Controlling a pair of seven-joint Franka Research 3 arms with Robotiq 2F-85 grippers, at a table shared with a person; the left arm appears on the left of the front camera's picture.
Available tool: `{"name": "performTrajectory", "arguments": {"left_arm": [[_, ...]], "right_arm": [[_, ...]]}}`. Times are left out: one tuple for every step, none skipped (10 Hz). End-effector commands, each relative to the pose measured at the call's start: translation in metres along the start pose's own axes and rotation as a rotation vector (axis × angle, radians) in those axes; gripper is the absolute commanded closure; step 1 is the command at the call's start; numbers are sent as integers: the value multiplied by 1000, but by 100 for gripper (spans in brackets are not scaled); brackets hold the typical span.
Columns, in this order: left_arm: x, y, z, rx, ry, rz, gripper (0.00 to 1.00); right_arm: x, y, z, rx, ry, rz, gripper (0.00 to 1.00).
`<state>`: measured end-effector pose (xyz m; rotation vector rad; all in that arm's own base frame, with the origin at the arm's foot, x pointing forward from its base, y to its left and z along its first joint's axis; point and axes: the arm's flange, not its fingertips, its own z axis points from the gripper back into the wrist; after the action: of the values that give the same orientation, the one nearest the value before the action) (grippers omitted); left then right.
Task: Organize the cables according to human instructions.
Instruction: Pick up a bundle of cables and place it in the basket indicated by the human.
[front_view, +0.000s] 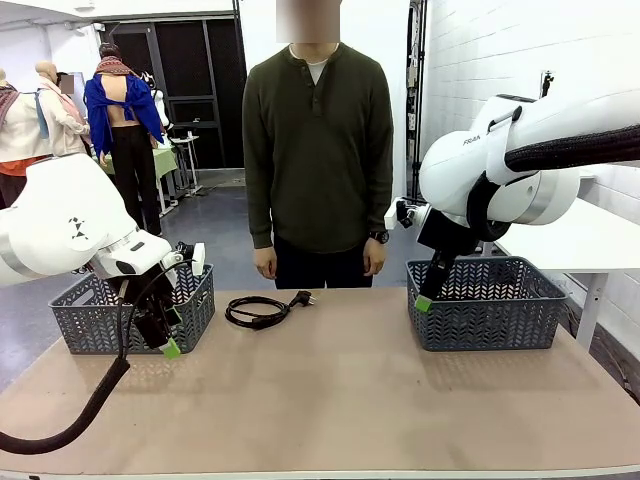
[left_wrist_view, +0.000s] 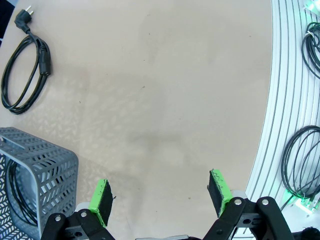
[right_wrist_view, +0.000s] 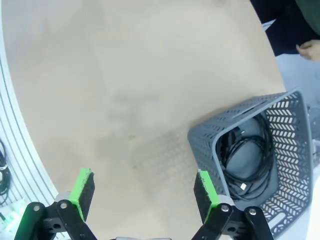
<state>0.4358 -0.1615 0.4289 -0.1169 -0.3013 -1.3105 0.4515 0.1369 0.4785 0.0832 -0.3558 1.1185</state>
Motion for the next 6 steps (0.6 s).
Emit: {"name": "performTrajectory", "arguments": {"left_arm": [[1,0,2,1,8,0,0],[1,0,2,1,8,0,0],[1,0,2,1,8,0,0],[1,0,2,1,8,0,0],[1,0,2,1,8,0,0],[1,0,2,1,8,0,0]], "right_arm": [[2,-2,-2,-2,5,-2,0],[2,-2,-2,-2,5,-2,0],[2,-2,-2,-2,5,-2,0],[2,-2,-2,-2,5,-2,0],[2,-2,-2,-2,5,-2,0],[2,-2,-2,-2,5,-2,0]]}}
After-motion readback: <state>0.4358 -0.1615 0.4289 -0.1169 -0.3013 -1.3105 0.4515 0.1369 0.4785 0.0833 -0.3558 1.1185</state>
